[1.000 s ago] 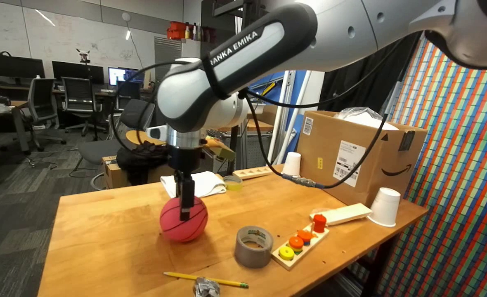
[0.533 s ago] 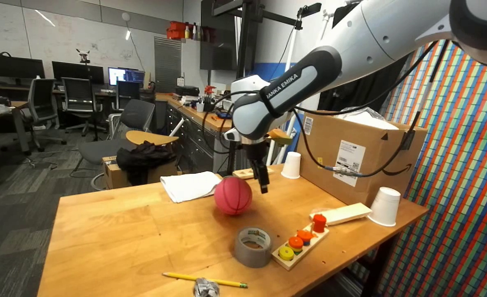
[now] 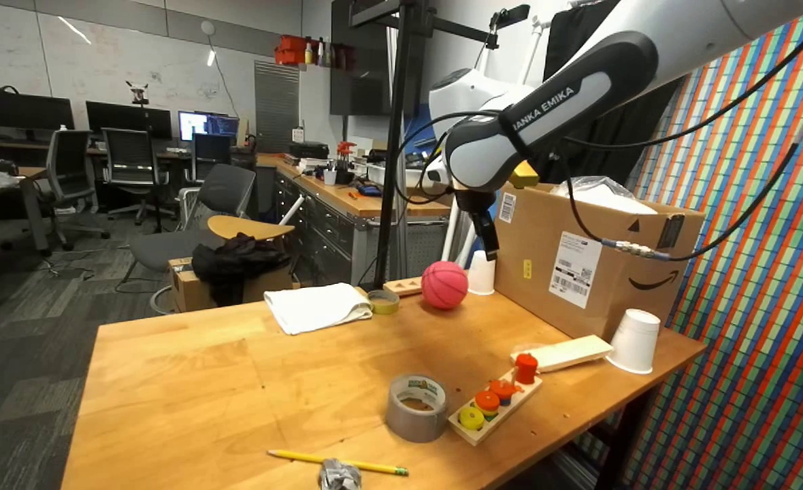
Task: Push the ball on the table to the right.
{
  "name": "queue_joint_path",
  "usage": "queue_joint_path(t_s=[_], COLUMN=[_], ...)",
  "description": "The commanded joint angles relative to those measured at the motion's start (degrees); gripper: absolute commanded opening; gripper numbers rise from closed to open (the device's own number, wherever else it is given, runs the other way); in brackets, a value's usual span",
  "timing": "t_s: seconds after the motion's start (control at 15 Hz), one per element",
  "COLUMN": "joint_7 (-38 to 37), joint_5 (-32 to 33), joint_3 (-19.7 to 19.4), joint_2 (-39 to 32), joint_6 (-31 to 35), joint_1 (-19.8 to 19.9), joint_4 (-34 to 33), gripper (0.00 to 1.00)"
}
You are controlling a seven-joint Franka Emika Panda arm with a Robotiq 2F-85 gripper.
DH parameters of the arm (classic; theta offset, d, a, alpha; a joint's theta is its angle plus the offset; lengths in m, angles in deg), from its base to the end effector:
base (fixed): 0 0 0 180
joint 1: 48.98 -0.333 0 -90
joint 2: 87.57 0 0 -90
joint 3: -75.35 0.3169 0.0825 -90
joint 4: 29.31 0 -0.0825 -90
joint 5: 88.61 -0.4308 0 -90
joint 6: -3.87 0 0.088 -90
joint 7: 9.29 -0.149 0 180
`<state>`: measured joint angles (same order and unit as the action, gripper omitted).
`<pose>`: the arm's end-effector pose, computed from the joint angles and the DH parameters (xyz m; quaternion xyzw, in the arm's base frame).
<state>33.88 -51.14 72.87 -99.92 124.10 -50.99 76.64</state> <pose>0.6676 -0.0559 0.3633 0.8233 0.4909 -0.0914 0.2699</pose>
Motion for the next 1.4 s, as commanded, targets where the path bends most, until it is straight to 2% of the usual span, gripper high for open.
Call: queue_joint_path(t_s=[0.0, 0.4, 0.73, 1.33], joint_7=[-3.0, -2.6, -0.6, 2.2], joint_5=[0.0, -4.3, -12.0, -21.1], joint_3=[3.4, 8.3, 11.0, 10.8], joint_2=[8.7, 13.0, 12.2, 12.1], joint_6=[0.1, 0.9, 2.8, 1.5], joint_1=[-1.2, -3.8, -6.2, -5.9], joint_4=[8.8, 15.6, 16.9, 17.5], gripper=[1.0, 1.0, 1.0, 1.0])
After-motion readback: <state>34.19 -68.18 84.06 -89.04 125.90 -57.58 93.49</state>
